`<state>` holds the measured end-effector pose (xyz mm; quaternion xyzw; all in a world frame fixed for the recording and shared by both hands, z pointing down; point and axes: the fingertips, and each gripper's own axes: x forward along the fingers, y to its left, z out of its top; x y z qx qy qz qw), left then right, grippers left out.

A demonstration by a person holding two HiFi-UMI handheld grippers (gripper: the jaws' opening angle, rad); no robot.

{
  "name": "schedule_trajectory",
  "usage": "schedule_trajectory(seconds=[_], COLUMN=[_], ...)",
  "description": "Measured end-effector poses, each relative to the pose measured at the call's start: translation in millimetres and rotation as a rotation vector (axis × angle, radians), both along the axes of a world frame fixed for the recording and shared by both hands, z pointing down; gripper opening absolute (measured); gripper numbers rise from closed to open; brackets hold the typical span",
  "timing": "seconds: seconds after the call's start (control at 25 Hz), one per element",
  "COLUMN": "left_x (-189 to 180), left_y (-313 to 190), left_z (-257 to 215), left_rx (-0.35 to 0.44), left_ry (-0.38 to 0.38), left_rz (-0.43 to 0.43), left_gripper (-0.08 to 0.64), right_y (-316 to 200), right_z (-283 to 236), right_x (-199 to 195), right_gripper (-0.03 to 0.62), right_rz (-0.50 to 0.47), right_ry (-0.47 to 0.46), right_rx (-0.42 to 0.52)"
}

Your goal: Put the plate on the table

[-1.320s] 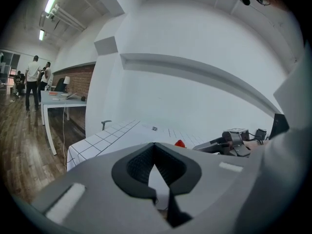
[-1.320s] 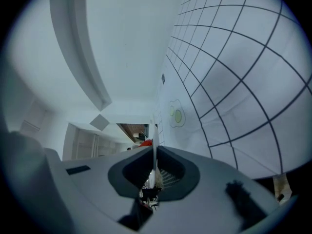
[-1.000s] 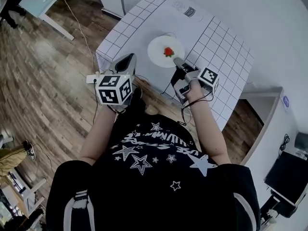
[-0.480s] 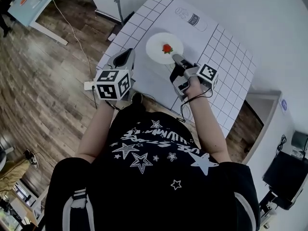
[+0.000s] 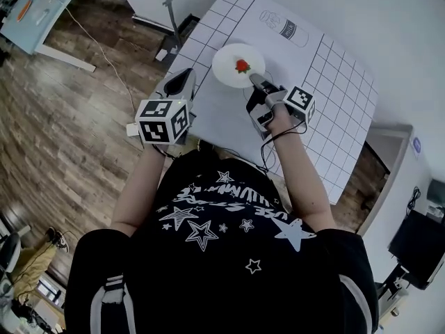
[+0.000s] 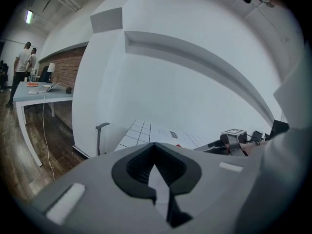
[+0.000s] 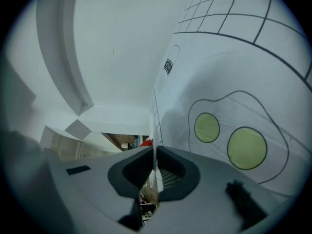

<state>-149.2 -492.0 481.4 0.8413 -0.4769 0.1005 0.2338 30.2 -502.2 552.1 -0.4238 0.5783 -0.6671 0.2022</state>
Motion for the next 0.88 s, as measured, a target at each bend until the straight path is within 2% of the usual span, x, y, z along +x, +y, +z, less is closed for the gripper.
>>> schedule_trajectory(seconds=[0.44, 0.88], left_x=[-21.2, -20.6], left_y=[-20.3, -31.9], left_z=[21.9, 30.7], left_rx=[-0.051, -0.068], left_ry=[0.011, 0.006], left_rz=[0.010, 0.023], left_gripper=[0.009, 0.009], right_y=[-23.2, -37.5], right_z=[28.9, 47.0], right_x=[-16.0, -4.4], right_gripper=[0.023, 0.021], right_rz=[0.038, 0.040], right_ry=[0.025, 0.100], right_rx=[-0.056, -0.082])
